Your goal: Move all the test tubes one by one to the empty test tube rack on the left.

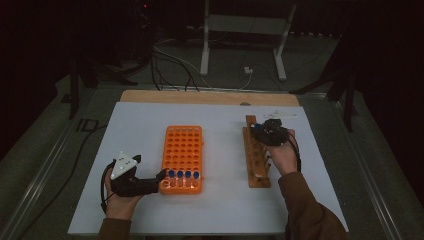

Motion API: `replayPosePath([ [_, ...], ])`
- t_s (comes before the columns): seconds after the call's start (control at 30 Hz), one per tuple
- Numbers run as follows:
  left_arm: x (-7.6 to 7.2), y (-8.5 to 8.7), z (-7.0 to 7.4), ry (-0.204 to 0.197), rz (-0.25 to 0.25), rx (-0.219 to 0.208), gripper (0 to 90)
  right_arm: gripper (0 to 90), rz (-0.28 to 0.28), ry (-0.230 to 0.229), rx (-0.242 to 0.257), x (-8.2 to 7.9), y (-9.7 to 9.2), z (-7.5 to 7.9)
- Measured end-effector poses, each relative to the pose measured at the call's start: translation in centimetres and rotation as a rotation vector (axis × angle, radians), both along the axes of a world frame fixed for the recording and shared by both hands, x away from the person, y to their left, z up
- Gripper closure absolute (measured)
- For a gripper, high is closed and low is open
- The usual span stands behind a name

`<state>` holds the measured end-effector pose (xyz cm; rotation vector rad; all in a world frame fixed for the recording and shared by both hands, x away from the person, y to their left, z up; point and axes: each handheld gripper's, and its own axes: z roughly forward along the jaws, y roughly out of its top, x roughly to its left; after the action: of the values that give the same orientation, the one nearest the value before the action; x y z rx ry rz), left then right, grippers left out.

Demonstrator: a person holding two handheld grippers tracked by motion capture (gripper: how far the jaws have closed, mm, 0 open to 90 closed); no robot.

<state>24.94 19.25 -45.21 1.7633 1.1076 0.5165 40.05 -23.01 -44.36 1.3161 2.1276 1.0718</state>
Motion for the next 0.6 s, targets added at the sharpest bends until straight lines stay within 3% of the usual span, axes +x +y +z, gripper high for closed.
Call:
replayPosePath([
  [0.2, 0.00, -0.05, -0.07, 0.001, -0.003, 0.000, 1.1, 73.5, 0.001, 0.002, -0.023, 0.22, 0.73, -0.48],
  [0.5, -0.04, -0.10, -0.08, 0.002, -0.004, 0.000, 1.2, 76.0, -0.017, -0.043, -0.094, -0.33, 1.06, -0.55],
  [0.6, -0.04, -0.15, -0.10, 0.003, -0.008, 0.002, 1.2, 76.4, -0.022, -0.039, -0.087, -0.27, 0.89, -0.59],
])
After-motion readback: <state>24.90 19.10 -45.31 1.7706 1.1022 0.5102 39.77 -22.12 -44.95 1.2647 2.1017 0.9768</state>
